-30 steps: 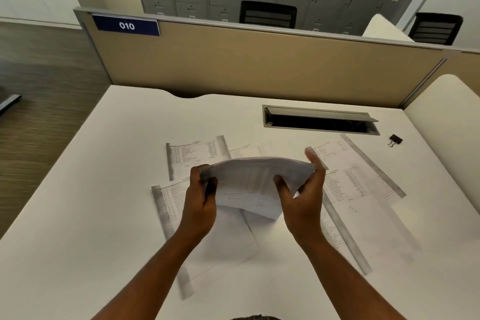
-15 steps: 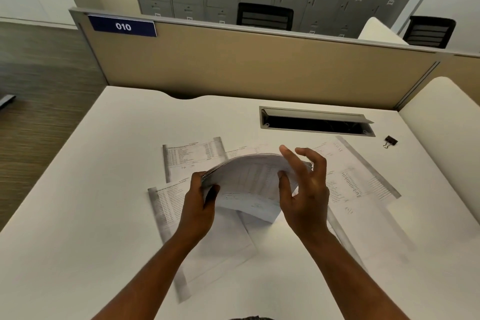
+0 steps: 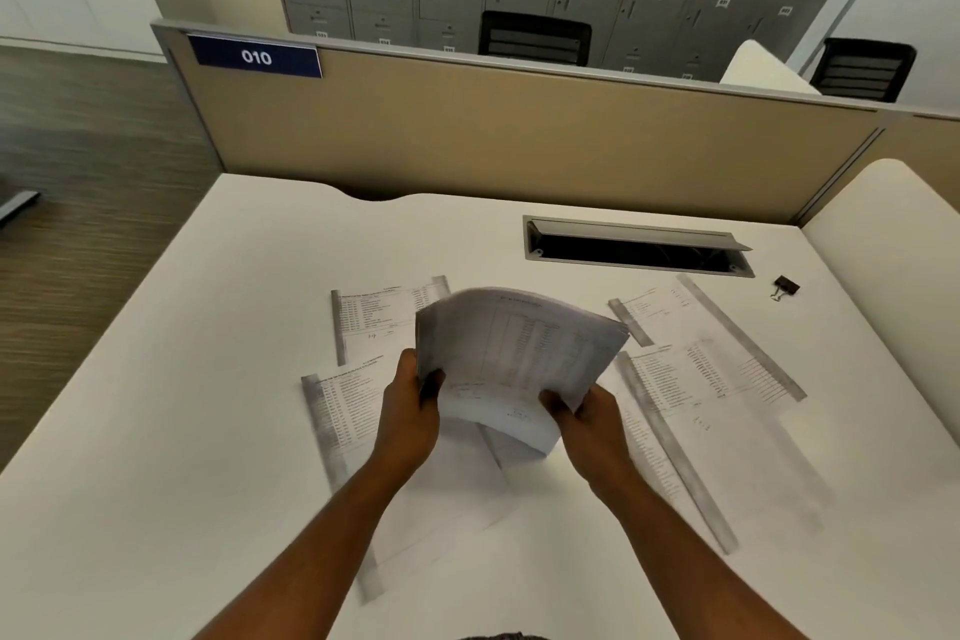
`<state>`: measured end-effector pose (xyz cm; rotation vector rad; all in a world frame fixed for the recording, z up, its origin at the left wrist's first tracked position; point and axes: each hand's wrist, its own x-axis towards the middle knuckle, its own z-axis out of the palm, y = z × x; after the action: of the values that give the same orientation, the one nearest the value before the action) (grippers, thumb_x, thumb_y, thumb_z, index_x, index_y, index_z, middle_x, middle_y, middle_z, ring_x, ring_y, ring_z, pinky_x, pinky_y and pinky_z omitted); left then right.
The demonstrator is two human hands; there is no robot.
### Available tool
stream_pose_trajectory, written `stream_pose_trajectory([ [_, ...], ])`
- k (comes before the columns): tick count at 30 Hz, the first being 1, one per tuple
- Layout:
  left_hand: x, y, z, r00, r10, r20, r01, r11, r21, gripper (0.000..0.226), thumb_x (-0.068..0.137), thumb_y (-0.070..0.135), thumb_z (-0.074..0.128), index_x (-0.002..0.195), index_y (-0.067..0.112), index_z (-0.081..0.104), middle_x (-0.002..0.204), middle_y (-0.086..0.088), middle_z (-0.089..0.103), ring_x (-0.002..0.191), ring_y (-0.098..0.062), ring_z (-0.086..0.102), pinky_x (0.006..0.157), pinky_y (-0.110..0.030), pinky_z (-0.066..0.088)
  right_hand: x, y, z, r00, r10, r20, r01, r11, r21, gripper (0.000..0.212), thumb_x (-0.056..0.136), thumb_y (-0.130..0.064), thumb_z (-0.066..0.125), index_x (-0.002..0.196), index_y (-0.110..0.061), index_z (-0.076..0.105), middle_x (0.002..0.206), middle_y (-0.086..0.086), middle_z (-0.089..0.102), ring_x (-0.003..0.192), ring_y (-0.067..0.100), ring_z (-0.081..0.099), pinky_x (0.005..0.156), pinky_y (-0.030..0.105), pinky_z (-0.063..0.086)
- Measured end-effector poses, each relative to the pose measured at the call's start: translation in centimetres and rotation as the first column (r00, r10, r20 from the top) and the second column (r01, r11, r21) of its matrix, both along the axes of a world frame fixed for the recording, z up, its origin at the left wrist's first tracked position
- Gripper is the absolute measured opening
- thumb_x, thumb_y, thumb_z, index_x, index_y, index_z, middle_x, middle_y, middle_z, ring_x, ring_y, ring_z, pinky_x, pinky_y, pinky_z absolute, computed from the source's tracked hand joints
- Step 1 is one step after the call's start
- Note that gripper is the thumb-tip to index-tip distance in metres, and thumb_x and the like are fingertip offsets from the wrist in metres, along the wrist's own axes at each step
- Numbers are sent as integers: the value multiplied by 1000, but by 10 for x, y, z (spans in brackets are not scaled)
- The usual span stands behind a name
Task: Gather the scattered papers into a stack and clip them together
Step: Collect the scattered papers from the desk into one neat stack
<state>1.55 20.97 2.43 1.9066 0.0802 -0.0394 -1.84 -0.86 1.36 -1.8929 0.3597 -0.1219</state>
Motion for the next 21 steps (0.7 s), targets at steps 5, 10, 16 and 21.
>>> stream_pose_trajectory([
  [5, -9, -1, 0, 999, 18, 42, -16, 999, -29, 26, 100, 20, 48, 126, 20, 44, 101, 17, 57, 91, -1, 59, 74, -9, 47, -6, -3, 4, 995, -66, 69, 64, 997, 32, 9, 94, -14, 70, 101, -20, 71, 95, -4, 75, 89, 11, 71, 74, 26, 60],
  [10, -29, 0, -22, 1000, -28, 1, 27, 998, 54, 19, 101, 17, 46, 120, 20, 43, 92, 21, 51, 75, 3, 51, 69, -14, 45, -22, -3, -15, 999, -3, -44, 2, 1000, -29, 19, 96, -16, 68, 115, -16, 70, 103, -6, 75, 95, 6, 70, 79, 23, 59],
  [16, -27, 2, -19, 1000, 0, 6, 0, 997, 76, 24, 101, 16, 47, 124, 10, 45, 110, 8, 55, 83, 3, 55, 71, -10, 52, -21, 1, -13, 999, -20, -46, 19, 1000, -11, 18, 95, -13, 69, 112, -21, 69, 98, -12, 73, 90, -6, 68, 77, 21, 55],
  [21, -23, 12, -16, 997, 42, -65, -44, 998, -35, 23, 100, 24, 49, 122, 17, 45, 118, 1, 59, 101, -13, 61, 87, -34, 58, -19, -1, -6, 987, 112, -116, -81, 967, 243, 37, 94, -14, 70, 127, -27, 61, 120, -10, 72, 104, 11, 71, 86, 34, 62],
])
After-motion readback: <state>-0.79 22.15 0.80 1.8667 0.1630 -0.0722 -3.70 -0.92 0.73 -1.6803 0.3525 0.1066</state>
